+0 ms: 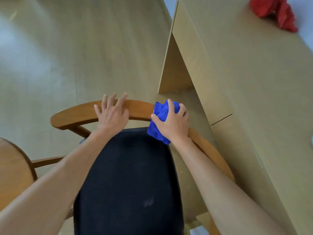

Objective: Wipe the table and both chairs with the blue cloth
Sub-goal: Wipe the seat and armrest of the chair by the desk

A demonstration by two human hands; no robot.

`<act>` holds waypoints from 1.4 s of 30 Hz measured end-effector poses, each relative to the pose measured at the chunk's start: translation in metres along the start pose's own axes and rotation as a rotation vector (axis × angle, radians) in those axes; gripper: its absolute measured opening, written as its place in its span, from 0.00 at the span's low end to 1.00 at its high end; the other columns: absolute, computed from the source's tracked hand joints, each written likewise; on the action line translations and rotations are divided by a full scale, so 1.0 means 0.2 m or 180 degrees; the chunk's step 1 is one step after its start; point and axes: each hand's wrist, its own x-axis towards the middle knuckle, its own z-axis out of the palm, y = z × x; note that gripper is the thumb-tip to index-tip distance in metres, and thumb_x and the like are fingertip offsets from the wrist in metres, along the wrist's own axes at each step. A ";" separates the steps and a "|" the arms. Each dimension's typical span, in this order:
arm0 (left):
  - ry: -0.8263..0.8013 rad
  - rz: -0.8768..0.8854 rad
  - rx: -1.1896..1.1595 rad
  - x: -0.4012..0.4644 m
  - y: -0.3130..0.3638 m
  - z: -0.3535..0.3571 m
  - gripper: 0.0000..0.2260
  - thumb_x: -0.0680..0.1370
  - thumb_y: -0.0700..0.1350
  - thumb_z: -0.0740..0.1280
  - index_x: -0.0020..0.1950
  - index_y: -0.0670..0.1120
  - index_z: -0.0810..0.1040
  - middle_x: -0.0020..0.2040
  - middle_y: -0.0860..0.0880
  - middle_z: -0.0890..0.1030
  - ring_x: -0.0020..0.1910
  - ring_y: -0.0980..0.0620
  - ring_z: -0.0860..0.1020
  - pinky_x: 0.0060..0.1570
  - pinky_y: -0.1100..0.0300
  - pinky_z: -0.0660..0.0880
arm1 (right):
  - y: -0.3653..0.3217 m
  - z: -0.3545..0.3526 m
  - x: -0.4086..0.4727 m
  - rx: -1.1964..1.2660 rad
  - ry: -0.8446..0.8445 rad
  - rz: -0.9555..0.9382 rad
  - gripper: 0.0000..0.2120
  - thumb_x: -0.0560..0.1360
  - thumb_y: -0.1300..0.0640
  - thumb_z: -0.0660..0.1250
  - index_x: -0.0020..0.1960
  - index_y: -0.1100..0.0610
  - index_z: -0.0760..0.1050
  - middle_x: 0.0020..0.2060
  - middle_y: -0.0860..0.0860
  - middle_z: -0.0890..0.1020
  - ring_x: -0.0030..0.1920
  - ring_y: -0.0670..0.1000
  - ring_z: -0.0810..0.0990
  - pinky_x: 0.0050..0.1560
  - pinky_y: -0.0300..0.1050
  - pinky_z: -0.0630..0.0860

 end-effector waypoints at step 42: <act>-0.0609 -0.0318 -0.4264 -1.47 0.46 -0.95 0.09 0.74 0.48 0.65 0.50 0.48 0.82 0.52 0.42 0.83 0.53 0.45 0.81 0.55 0.51 0.77 | -0.44 -0.91 -1.27 0.2642 -0.0833 -0.1136 0.44 0.64 0.52 0.78 0.73 0.44 0.60 0.67 0.42 0.70 0.66 0.44 0.71 0.63 0.47 0.74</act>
